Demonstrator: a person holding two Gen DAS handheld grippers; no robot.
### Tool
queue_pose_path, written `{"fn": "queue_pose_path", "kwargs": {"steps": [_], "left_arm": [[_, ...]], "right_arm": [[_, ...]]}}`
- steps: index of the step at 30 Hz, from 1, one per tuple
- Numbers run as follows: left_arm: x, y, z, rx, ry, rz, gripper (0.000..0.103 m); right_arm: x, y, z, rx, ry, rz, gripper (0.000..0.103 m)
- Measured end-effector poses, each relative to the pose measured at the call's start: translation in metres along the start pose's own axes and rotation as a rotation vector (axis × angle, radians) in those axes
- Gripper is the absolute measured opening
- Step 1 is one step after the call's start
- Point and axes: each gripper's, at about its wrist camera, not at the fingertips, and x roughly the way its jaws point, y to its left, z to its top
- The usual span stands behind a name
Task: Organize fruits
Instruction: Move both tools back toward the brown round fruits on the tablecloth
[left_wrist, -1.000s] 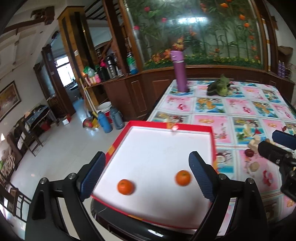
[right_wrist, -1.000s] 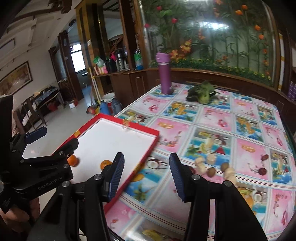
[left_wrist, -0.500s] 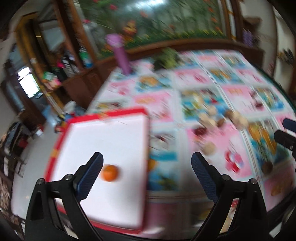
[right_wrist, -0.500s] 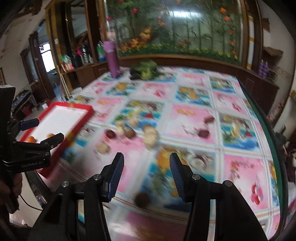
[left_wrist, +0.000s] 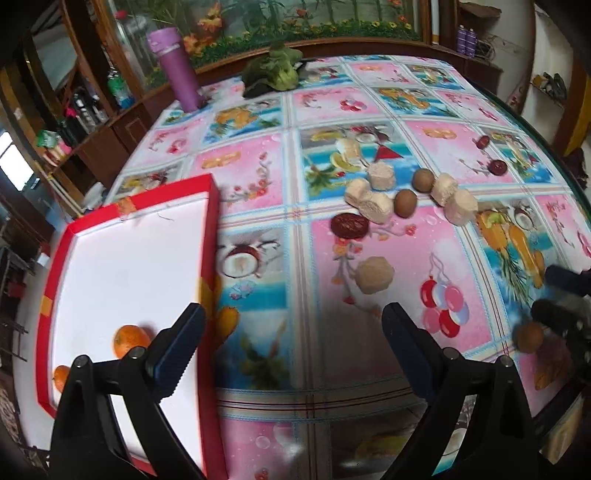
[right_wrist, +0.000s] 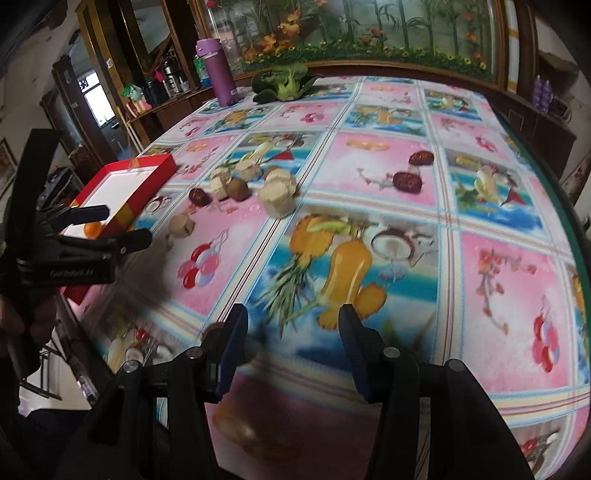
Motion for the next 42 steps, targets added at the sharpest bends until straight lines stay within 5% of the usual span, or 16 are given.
{"fn": "queue_pose_path", "kwargs": {"steps": [14,20,31,36,42], "left_arm": [[0.0,0.013,0.003,-0.007,-0.019,0.01,0.096],[0.001,0.014,0.005,-0.004,-0.013,0.001,0.096],[0.022,-0.007,0.023,0.012,0.014,-0.05,0.096],[0.029,-0.012,0.027,0.01,0.024,-0.078,0.095],[0.036,-0.012,0.022,0.015,0.047,-0.129,0.08]], "right_arm": [[-0.017,0.042,-0.012,-0.116,-0.062,0.185,0.051],[0.002,0.036,-0.012,-0.071,-0.014,0.116,0.05],[0.015,0.035,-0.005,-0.04,-0.013,0.116,0.012],[0.014,0.036,0.0,-0.059,-0.018,0.113,0.015],[0.021,0.053,0.012,-0.111,-0.01,0.151,0.025]]}}
